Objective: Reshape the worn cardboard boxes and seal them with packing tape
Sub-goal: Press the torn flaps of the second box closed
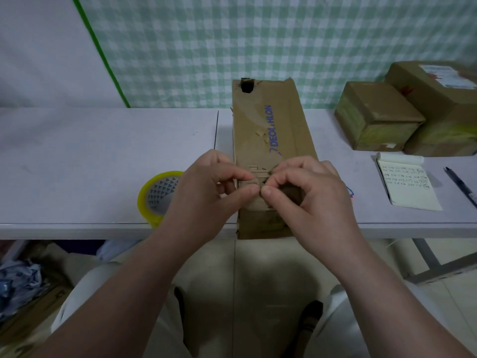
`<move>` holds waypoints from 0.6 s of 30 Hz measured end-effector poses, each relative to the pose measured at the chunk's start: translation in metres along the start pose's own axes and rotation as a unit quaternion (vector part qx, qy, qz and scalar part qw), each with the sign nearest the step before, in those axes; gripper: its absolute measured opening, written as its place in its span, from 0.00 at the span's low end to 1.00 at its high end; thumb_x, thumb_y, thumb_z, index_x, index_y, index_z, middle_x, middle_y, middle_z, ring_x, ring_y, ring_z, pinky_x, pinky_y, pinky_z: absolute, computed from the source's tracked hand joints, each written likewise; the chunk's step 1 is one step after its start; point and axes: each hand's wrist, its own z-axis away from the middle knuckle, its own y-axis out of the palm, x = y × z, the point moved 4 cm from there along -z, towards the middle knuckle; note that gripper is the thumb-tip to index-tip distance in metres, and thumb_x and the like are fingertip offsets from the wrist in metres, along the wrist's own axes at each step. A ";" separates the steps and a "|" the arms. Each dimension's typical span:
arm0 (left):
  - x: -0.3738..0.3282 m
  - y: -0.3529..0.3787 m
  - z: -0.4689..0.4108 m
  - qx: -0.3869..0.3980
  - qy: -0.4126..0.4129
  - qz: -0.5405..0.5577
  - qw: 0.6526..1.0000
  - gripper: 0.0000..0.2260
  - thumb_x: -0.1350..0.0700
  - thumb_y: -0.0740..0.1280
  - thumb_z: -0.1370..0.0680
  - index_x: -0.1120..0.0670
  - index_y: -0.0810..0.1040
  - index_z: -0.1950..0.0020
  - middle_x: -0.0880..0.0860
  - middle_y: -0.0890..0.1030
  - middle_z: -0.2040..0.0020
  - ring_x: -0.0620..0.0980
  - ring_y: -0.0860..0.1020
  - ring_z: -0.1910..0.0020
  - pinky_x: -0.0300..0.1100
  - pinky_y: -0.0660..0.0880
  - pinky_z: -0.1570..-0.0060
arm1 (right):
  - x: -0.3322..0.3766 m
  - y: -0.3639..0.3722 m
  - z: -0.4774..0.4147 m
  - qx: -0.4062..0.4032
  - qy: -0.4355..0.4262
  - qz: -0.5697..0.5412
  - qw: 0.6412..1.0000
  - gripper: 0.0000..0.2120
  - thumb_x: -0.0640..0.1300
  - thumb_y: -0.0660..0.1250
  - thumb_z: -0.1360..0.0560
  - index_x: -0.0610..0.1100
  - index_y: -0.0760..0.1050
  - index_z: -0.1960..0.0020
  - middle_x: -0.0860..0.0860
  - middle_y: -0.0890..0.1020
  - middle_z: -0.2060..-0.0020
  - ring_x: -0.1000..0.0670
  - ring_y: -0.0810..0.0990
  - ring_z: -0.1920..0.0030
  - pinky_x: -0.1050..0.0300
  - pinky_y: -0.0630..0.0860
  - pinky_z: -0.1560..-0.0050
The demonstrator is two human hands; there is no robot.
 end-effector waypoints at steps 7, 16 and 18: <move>-0.003 -0.002 0.012 0.013 0.072 -0.071 0.995 0.07 0.48 0.64 0.25 0.40 0.79 0.50 0.45 0.76 0.59 0.40 0.75 0.61 0.26 0.67 0.63 | 0.003 0.000 0.013 -0.032 -0.002 0.015 0.999 0.06 0.54 0.66 0.31 0.53 0.78 0.63 0.63 0.75 0.57 0.54 0.71 0.53 0.72 0.63 0.51; -0.001 -0.003 0.022 -0.022 -0.037 0.031 0.999 0.06 0.55 0.72 0.30 0.46 0.78 0.65 0.44 0.78 0.69 0.39 0.72 0.71 0.30 0.69 0.69 | 0.011 0.001 0.021 -0.064 0.038 0.031 0.997 0.08 0.48 0.69 0.32 0.48 0.75 0.69 0.61 0.76 0.59 0.51 0.73 0.55 0.73 0.62 0.51; -0.001 -0.003 0.024 -0.015 -0.044 0.026 0.999 0.08 0.57 0.73 0.30 0.47 0.78 0.66 0.44 0.77 0.71 0.39 0.72 0.72 0.30 0.69 0.70 | 0.013 0.001 0.023 -0.069 0.039 0.039 0.996 0.08 0.47 0.69 0.33 0.48 0.75 0.70 0.60 0.76 0.60 0.50 0.74 0.56 0.72 0.62 0.52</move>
